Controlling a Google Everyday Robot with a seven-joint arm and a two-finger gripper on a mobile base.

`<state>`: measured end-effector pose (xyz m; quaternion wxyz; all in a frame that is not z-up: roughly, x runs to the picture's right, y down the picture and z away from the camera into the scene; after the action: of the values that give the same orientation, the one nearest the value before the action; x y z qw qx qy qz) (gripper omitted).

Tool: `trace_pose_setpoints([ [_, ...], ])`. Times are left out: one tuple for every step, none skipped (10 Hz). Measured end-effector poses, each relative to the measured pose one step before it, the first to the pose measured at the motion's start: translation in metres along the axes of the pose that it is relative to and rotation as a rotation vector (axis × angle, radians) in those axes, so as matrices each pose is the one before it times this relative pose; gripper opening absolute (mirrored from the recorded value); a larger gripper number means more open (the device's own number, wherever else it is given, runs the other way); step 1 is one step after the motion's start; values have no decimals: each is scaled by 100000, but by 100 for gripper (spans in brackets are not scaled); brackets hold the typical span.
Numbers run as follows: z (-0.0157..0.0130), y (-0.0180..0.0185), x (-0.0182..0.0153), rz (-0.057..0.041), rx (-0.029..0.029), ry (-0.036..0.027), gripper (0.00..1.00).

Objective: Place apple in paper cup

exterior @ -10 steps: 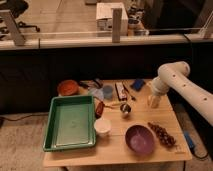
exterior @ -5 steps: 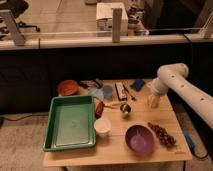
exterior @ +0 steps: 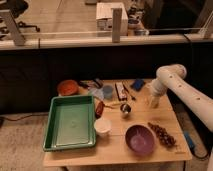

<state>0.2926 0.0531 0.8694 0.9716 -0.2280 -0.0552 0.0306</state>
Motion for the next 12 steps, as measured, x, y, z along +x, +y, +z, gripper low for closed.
trace_pose_setpoints([
  [374, -48, 123, -106, -362, -70, 80],
  [391, -181, 99, -168, -222, -163, 80],
  [324, -95, -45, -99, -170, -190, 80],
  [208, -210, -65, 11, 32, -384, 80],
  [529, -17, 149, 89, -186, -219, 80],
  [253, -62, 134, 141, -41, -183, 80],
  [261, -121, 114, 39, -77, -222, 80],
  [360, -106, 49, 28, -314, -247, 80],
  [260, -109, -48, -38, -208, -248, 80],
  [195, -29, -35, 44, -334, -131, 80],
  [209, -17, 74, 180, -242, -42, 79],
  [173, 21, 93, 197, -308, -34, 75],
])
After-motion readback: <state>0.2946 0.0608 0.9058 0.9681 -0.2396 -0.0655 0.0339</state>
